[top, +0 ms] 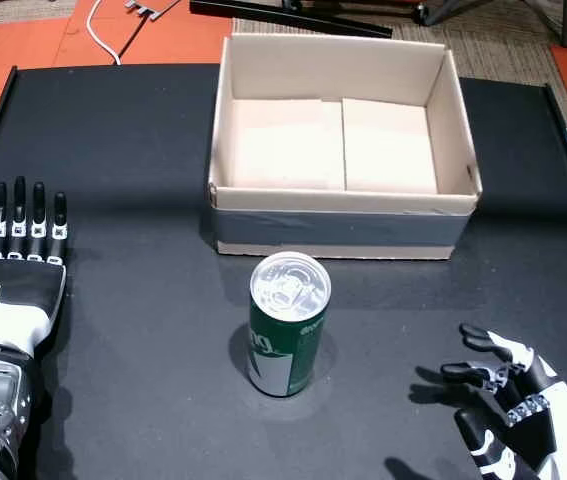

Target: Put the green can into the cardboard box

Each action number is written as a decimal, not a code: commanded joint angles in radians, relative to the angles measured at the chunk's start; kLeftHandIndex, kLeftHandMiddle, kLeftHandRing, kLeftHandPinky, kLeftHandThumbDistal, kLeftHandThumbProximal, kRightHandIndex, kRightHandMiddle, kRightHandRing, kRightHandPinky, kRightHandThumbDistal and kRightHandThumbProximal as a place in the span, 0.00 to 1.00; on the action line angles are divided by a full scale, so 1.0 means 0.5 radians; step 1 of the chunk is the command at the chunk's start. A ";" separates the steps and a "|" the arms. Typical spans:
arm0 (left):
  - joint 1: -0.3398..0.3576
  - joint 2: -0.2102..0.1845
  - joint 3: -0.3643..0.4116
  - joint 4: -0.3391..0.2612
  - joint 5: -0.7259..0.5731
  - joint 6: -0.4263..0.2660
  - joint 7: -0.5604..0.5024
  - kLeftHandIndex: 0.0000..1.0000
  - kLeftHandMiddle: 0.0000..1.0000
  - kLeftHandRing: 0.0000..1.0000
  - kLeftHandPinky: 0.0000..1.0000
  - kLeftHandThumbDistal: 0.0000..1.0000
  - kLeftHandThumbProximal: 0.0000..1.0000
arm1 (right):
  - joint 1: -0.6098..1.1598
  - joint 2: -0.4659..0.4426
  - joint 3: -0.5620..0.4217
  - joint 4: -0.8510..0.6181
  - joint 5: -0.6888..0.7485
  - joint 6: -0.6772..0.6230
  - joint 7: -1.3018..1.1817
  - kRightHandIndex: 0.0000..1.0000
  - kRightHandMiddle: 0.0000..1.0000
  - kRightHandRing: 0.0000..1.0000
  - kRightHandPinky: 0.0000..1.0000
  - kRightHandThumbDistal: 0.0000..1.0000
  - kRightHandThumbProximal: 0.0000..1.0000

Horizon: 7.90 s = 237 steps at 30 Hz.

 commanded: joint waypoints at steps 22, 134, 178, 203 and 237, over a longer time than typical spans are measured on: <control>0.079 -0.035 0.001 0.057 0.032 -0.015 0.112 0.53 0.55 0.66 0.78 0.00 0.59 | -0.042 -0.178 0.238 -0.113 -0.397 0.335 -0.346 0.81 0.86 0.90 0.90 1.00 0.55; 0.088 -0.117 0.061 0.052 0.019 -0.058 0.077 0.50 0.52 0.63 0.76 0.00 0.48 | -0.985 -0.235 1.166 0.154 -1.484 1.035 -1.350 0.00 0.00 0.03 0.12 0.03 0.76; 0.047 -0.116 0.031 0.061 0.047 -0.056 0.144 0.56 0.56 0.66 0.80 0.00 0.60 | -1.786 -0.885 1.647 -0.438 -2.819 0.926 -4.070 0.00 0.03 0.28 0.03 0.22 0.62; 0.041 -0.133 0.047 0.061 0.032 -0.062 0.136 0.53 0.54 0.64 0.77 0.00 0.54 | -2.525 -0.828 1.993 0.241 -2.901 1.552 -4.017 0.00 0.00 0.12 0.05 0.12 0.59; 0.032 -0.170 0.052 0.063 0.037 -0.075 0.137 0.54 0.52 0.61 0.74 0.00 0.59 | -2.329 -0.669 1.695 0.293 -2.320 1.961 -2.396 0.13 0.12 0.18 0.14 0.05 0.48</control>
